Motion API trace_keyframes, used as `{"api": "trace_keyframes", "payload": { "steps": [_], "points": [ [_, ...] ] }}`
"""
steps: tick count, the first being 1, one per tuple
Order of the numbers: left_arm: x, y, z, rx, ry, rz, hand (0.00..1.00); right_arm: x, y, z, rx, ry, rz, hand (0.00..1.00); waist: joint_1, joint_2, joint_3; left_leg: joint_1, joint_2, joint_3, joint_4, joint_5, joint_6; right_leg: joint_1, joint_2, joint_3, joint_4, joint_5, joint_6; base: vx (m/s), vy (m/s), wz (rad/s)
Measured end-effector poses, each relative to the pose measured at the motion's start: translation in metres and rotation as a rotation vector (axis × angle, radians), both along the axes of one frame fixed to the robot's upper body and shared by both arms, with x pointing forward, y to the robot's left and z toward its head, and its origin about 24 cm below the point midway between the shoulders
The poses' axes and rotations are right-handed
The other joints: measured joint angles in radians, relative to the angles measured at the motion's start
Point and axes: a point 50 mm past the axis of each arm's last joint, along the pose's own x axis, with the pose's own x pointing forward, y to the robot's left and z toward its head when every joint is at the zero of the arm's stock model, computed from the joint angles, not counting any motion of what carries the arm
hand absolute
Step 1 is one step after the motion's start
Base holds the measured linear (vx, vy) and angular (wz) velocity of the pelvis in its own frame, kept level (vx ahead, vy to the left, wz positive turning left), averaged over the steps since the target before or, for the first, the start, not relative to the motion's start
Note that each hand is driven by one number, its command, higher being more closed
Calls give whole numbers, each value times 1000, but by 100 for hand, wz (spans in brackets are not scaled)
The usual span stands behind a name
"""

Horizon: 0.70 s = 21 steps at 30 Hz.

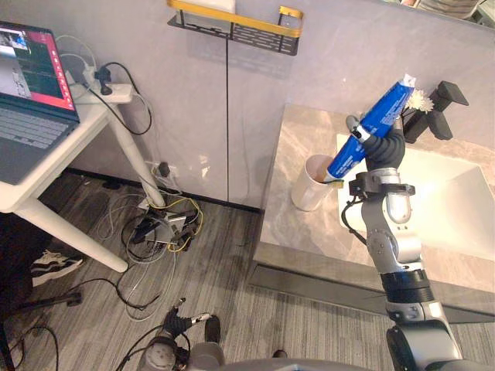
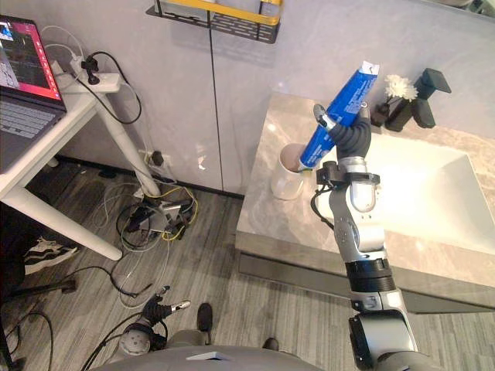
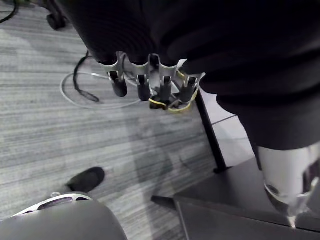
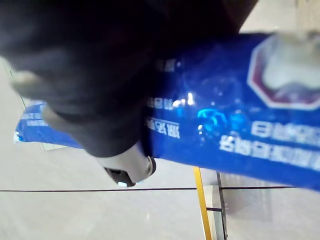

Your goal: Organize washtable

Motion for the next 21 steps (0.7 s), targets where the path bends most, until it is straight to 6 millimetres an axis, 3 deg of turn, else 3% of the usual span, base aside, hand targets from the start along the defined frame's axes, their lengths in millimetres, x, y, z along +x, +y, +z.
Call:
{"api": "trace_keyframes", "payload": {
  "steps": [9, 21],
  "points": [
    [0, 0, 0, 0, 0, 0, 0, -1, 0, -2, -8, 5, 10, 100, 0, 1, 1, -1, 0, -2, 0, 0, 0, 0, 0, 0, 0, 0, 0, 0, 0, 0],
    [0, 0, 0, -2, 2, -1, 0, -5, -4, -20, -15, 80, -1, 100, 0, 1, 1, -1, 0, -2, 0, 0, 0, -1, 0, 0, 0, 0, 0, 0, 0, 0]
  ]
}}
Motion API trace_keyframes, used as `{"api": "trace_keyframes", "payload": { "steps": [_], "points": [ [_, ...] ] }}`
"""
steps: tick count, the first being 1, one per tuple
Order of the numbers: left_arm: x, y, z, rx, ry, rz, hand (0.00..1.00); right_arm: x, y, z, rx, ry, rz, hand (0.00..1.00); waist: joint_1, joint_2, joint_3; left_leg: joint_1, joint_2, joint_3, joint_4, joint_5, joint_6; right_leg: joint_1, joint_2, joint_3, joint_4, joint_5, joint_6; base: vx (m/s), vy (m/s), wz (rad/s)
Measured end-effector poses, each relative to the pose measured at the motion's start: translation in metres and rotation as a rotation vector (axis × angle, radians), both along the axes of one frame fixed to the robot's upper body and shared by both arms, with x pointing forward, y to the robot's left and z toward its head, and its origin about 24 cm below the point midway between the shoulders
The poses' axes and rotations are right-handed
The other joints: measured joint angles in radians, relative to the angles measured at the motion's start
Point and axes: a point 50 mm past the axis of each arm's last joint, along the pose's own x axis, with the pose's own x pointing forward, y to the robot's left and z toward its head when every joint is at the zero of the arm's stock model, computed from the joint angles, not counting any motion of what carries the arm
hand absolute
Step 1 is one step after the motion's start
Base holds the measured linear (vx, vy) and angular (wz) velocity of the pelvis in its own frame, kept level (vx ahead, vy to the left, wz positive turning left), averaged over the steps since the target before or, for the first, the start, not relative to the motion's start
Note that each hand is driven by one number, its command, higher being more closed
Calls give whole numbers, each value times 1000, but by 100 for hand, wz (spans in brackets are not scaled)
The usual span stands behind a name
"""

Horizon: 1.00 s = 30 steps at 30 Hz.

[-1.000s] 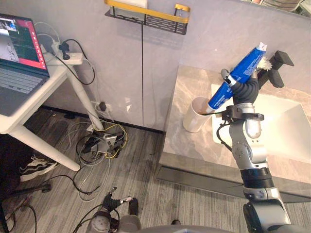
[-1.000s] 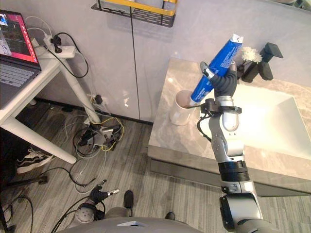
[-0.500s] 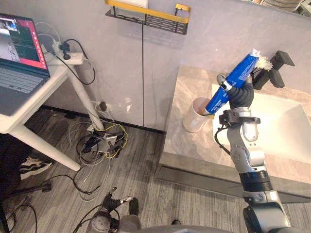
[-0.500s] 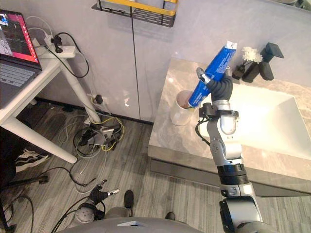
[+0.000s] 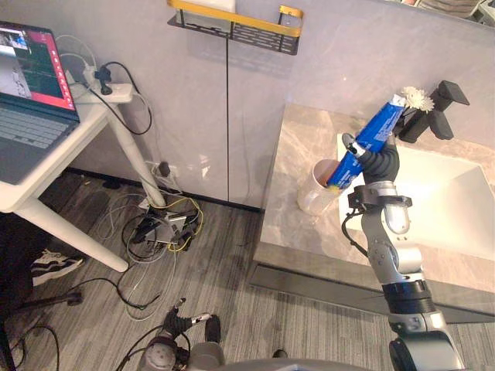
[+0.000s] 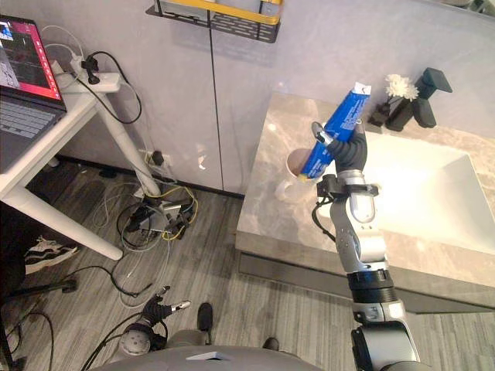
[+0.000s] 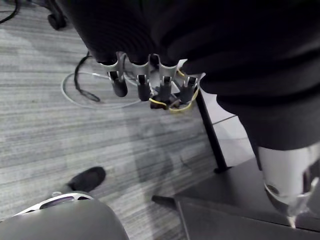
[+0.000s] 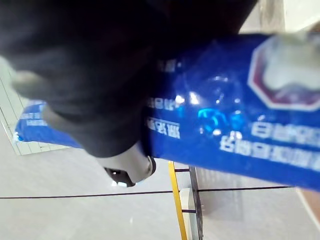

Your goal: Organize washtable

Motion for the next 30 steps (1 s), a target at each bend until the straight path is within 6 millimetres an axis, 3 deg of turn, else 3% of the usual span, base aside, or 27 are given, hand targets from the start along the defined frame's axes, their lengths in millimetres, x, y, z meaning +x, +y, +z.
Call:
{"api": "trace_keyframes", "payload": {
  "steps": [9, 10, 30],
  "points": [
    [0, 0, 0, -1, 1, -1, 0, -2, 0, -4, -35, 8, -8, 100, 0, -1, 1, 0, 0, 0, 0, 0, 0, 0, 0, 0, 0, 0, 0, 0, 0, 0],
    [0, 0, 0, -1, 1, -1, 0, -2, -1, -4, -36, 11, -10, 0, 0, -1, 1, 0, 0, 0, 0, 0, 0, 0, 0, 0, 0, 0, 0, 0, 0, 0],
    [0, 0, 0, -2, 2, -3, 0, -5, 0, 2, -36, -18, -9, 0, -3, -2, 2, 2, 0, 4, 0, 0, 0, 0, -1, 1, 3, 0, 0, 0, 0, 0]
  ]
}}
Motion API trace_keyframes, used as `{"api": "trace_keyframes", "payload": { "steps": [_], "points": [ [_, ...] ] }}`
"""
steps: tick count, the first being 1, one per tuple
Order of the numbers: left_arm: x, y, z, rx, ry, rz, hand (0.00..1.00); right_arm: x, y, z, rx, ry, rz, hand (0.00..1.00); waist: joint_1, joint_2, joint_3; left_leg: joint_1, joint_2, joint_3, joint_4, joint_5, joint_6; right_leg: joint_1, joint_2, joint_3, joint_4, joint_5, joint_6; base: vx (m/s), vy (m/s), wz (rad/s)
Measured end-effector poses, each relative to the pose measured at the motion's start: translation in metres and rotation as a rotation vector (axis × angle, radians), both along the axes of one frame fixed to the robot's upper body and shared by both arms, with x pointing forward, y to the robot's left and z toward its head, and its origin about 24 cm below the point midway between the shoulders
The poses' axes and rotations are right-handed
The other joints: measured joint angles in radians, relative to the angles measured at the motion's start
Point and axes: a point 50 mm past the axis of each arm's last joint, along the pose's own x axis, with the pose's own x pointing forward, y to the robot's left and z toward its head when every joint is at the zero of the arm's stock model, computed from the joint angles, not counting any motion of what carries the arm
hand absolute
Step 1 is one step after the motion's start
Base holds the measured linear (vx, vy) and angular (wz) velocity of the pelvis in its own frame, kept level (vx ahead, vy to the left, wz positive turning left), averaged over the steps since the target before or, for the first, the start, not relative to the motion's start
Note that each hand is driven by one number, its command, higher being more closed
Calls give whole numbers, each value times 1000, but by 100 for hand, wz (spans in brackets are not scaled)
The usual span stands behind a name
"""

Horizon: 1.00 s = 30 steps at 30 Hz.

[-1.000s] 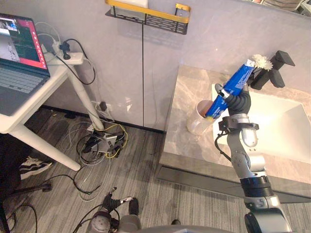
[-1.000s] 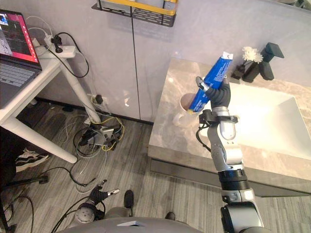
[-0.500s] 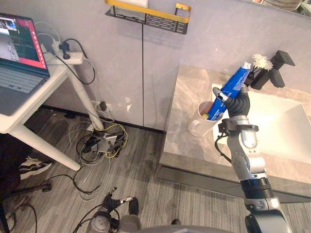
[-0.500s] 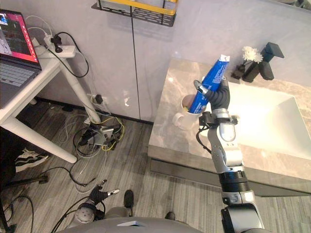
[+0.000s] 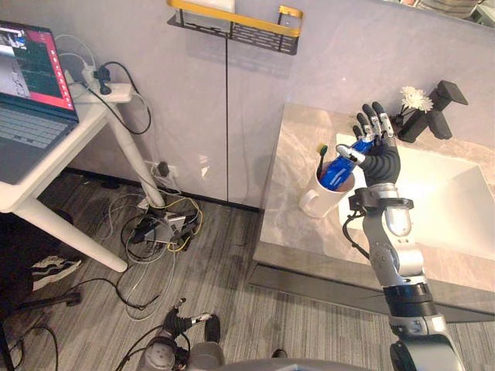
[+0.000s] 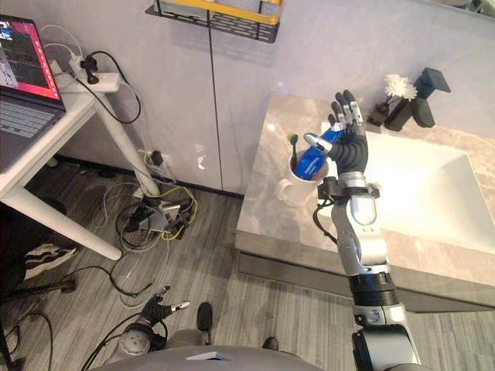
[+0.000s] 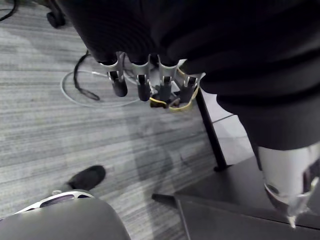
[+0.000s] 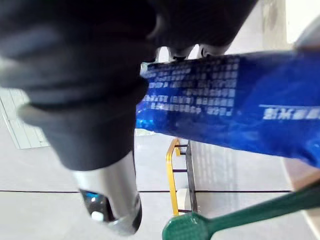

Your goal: Organize washtable

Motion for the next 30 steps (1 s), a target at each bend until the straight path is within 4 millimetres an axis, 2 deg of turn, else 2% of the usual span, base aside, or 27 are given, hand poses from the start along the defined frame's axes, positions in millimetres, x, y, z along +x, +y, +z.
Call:
{"api": "trace_keyframes", "payload": {
  "steps": [8, 15, 19, 25, 29, 30],
  "points": [
    [-1, 0, 0, 1, 3, 0, 0, -3, 2, 7, 1, -37, 8, 0, -5, 0, 0, 6, 0, 2, 0, 0, 0, 3, -1, 2, 3, 0, 0, 0, 0, 0],
    [-2, 1, -2, 4, 13, 1, 0, -11, 3, 23, 7, -123, 12, 0, -11, 0, 0, 14, 0, 3, 0, 0, 0, 9, -1, 2, 5, 0, 0, 0, 0, 0],
    [-4, 2, -3, 6, 20, 0, 0, -12, -5, 25, 16, -138, -19, 0, -12, 1, -1, 29, 0, 3, 0, -1, 0, 25, -1, 2, 5, -1, -1, 0, 0, 0],
    [-5, 2, -4, 5, 27, -2, 0, -22, -11, 42, 11, -231, -64, 0, -15, 4, -3, 33, 0, 3, 0, -5, -4, 29, -2, 1, 6, -1, -1, 0, 0, 0],
    [-5, 2, -5, 7, 25, -11, 0, -28, -24, 51, 24, -283, -135, 0, -18, 6, -4, 36, -2, 3, 0, -2, -1, 33, -2, -2, 6, -1, -1, 1, 2, 1],
    [-5, 1, -5, 8, 27, -16, 0, -35, -33, 56, 31, -316, -171, 0, -19, 9, -6, 35, -4, 2, 0, -1, 2, 33, -4, -3, 6, -1, 0, 12, 9, 4]
  ]
}}
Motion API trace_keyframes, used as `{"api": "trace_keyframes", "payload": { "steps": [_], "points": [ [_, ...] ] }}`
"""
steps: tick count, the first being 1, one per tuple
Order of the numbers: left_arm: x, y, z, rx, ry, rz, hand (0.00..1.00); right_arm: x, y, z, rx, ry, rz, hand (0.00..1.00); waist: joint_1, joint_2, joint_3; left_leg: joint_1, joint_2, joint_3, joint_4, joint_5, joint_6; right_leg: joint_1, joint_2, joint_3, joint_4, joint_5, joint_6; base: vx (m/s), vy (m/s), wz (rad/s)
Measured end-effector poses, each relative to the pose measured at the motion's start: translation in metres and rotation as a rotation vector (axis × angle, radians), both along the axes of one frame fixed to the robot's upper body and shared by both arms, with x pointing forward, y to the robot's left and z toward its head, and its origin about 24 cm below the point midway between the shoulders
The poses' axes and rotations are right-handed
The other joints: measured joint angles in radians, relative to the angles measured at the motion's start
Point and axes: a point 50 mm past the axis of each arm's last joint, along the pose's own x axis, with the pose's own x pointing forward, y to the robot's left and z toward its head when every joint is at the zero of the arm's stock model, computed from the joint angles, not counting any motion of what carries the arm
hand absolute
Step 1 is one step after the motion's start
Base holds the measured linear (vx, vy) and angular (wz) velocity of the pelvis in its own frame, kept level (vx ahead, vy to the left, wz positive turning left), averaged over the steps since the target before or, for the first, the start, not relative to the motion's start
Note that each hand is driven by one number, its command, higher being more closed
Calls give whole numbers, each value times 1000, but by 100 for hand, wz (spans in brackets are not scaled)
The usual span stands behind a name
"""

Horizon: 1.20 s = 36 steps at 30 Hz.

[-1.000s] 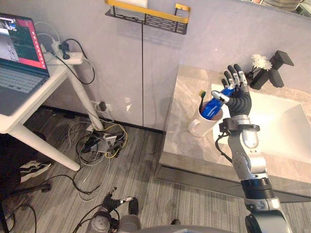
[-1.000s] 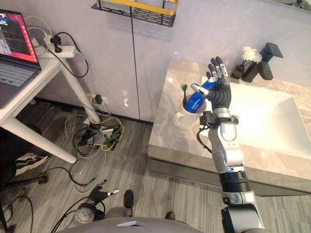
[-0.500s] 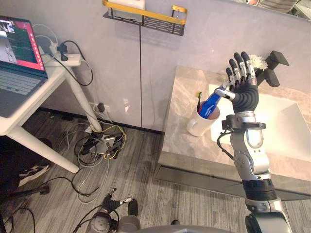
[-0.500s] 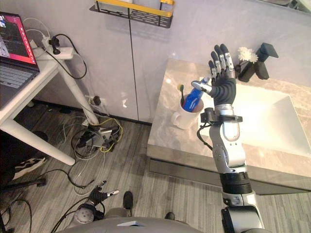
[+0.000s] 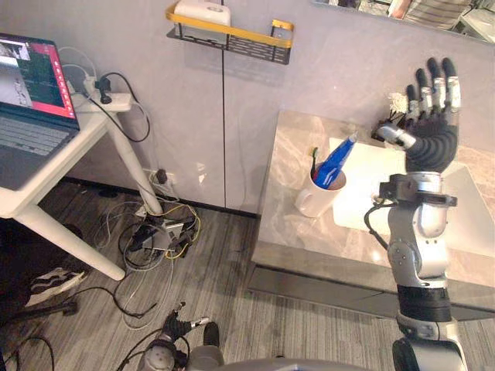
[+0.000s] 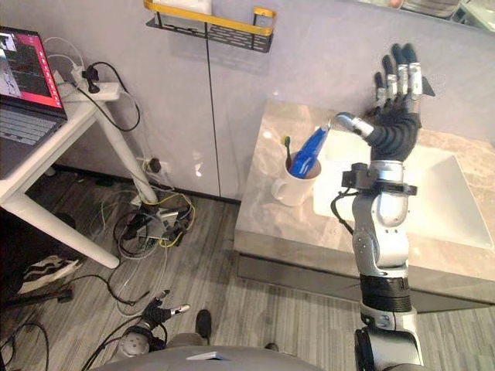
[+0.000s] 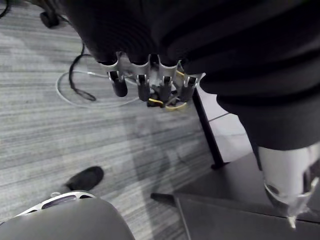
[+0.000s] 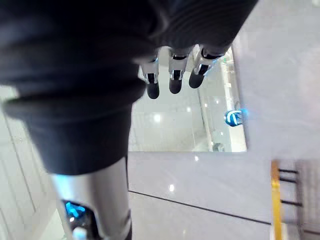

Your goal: Organize washtable

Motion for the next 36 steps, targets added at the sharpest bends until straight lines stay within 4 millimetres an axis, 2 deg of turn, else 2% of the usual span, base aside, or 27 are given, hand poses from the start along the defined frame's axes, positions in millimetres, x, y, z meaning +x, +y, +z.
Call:
{"api": "trace_keyframes", "payload": {
  "steps": [3, 4, 8, 11, 14, 16, 18, 23, 24, 27, 28, 32, 36],
  "points": [
    [-2, -1, -1, -6, 7, -1, 0, -18, -21, 10, 14, -71, -97, 0, -10, 9, -6, 1, -6, -1, 0, 1, 1, 1, -6, -4, 1, -2, 3, 13, 8, 2],
    [-5, -1, -2, -6, 15, 2, 0, -24, -28, 12, 21, -95, -133, 0, -26, 14, -11, 1, -9, -2, 0, 2, 2, 1, -9, -5, 2, -3, 5, 0, 0, 0],
    [-7, -7, -3, -8, 25, -20, 0, -53, -64, 9, 49, -122, -319, 0, -51, 37, -26, 1, -18, -1, 0, 2, 2, -2, -19, -8, 6, -5, 10, 0, 0, 0],
    [-7, -11, -4, -18, 29, -33, 0, -67, -78, 0, 51, -96, -400, 0, -75, 50, -35, -4, -19, 1, 0, 1, 2, -15, -21, -4, 7, -5, 12, -11, 13, -3],
    [-7, -14, -5, -16, 32, -49, 0, -89, -84, -6, 45, -90, -470, 0, -83, 60, -41, -11, -18, 5, 0, 1, 2, -26, -21, 1, 7, -7, 14, 1, 2, -3],
    [-7, -14, -5, -14, 33, -55, 0, -97, -86, -11, 54, -80, -494, 0, -95, 61, -42, -12, -18, 8, 0, 1, 2, -30, -21, 3, 6, -7, 14, 3, 1, -3],
    [-5, -16, -4, -20, 21, -49, 0, -109, -86, -28, 97, -26, -532, 0, -107, 60, -42, -16, -18, 14, 0, -1, 5, -35, -22, 4, 5, -7, 14, 5, 2, -2],
    [2, -29, -2, -55, -11, -47, 0, -129, -85, -74, 205, 169, -620, 0, -109, 57, -42, -29, -19, 28, 2, -6, 9, -54, -24, 21, 6, -4, 17, 25, 4, -10],
    [2, -33, -3, -63, -14, -44, 0, -135, -84, -93, 232, 254, -651, 0, -110, 54, -42, -29, -19, 34, 8, -8, 10, -58, -26, 28, 8, -3, 18, 41, -2, -11],
    [2, -41, -3, -77, -18, -56, 0, -142, -83, -128, 285, 426, -689, 0, -117, 48, -41, -29, -19, 38, 10, -10, 9, -60, -26, 31, 9, -4, 18, 26, -4, -7],
    [2, -45, -3, -82, -20, -62, 0, -144, -79, -149, 287, 557, -684, 0, -121, 47, -40, -28, -18, 48, 10, -14, 6, -64, -27, 39, 10, -4, 18, 14, -2, -10],
    [3, -47, -3, -73, -26, -67, 0, -152, -71, -168, 291, 677, -664, 0, -120, 51, -35, -21, -17, 58, 10, -25, -2, -64, -28, 56, 15, -7, 18, 25, -5, -12],
    [6, -48, -2, -43, -40, -95, 0, -159, -53, -184, 275, 789, -611, 0, -120, 49, -18, 0, -15, 75, 10, -34, -2, -66, -32, 69, 50, -30, 17, 11, -7, -10]
  ]
}}
